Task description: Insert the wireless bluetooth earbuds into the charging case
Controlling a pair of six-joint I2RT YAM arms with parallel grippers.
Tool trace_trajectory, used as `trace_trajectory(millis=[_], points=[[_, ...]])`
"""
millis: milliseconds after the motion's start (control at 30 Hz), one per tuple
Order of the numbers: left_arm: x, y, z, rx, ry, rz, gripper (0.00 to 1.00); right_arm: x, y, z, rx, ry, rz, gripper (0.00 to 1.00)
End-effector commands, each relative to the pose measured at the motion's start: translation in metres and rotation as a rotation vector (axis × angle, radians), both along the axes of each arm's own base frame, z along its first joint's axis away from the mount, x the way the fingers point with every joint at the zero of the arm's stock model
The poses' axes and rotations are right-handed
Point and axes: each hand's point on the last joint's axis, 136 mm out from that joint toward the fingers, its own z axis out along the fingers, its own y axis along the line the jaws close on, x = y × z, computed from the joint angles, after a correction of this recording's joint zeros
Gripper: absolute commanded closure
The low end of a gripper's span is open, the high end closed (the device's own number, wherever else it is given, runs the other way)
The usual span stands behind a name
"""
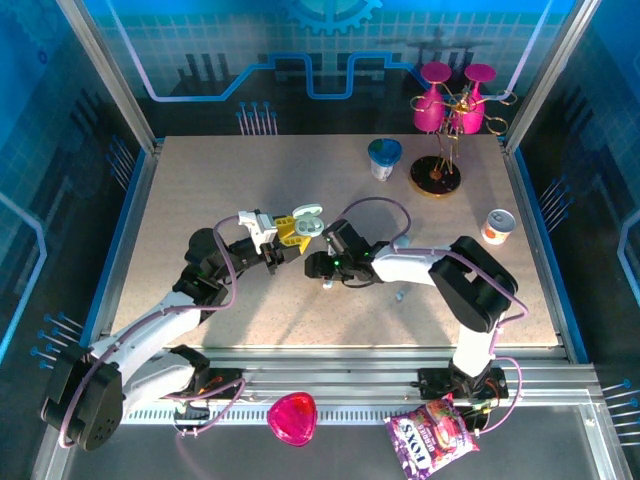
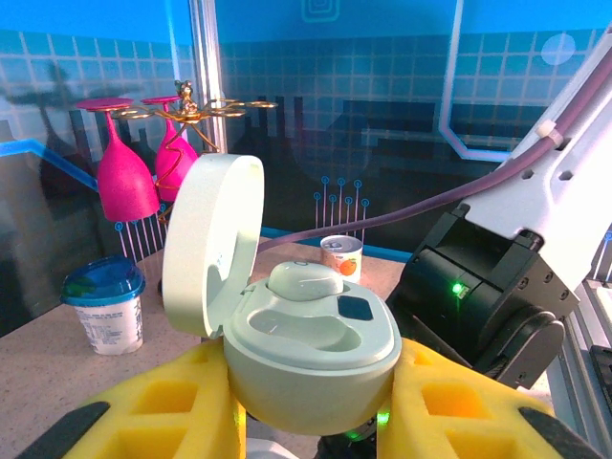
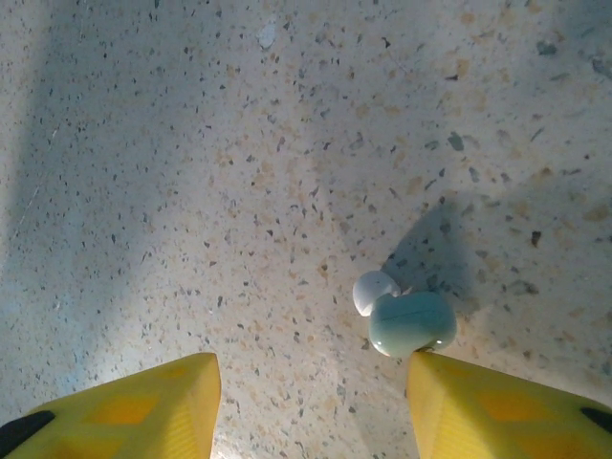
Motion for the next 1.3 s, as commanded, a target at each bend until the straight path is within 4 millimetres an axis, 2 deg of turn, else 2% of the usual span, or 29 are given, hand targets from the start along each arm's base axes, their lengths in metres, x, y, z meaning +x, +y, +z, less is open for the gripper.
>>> trace_trajectory(millis=[0, 267, 500, 833, 1033, 1267], points=[[-0.001, 0.001, 0.007, 0.003, -0.041, 0.0, 0.75, 0.011, -0.003, -0.005, -0.018, -0.006, -0.008, 0.46], [0.0, 0.001, 0.004, 0.007, -0.034, 0.001, 0.75, 0.024, 0.001, -0.006, -0.031, -0.016, 0.002, 0.47], [0.001, 0.001, 0.002, 0.006, -0.033, 0.002, 0.75, 0.026, 0.004, -0.006, -0.023, -0.015, 0.012, 0.54], [0.001, 0.0, 0.001, 0.004, -0.034, 0.001, 0.75, 0.03, 0.006, -0.016, -0.019, 0.007, 0.007, 0.58], [0.001, 0.001, 0.0, 0.005, -0.031, 0.003, 0.75, 0.032, 0.009, -0.011, -0.007, 0.002, 0.013, 0.64], [0.002, 0.001, -0.001, 0.005, -0.032, 0.005, 0.75, 0.028, 0.014, 0.001, 0.035, -0.004, 0.024, 0.63]])
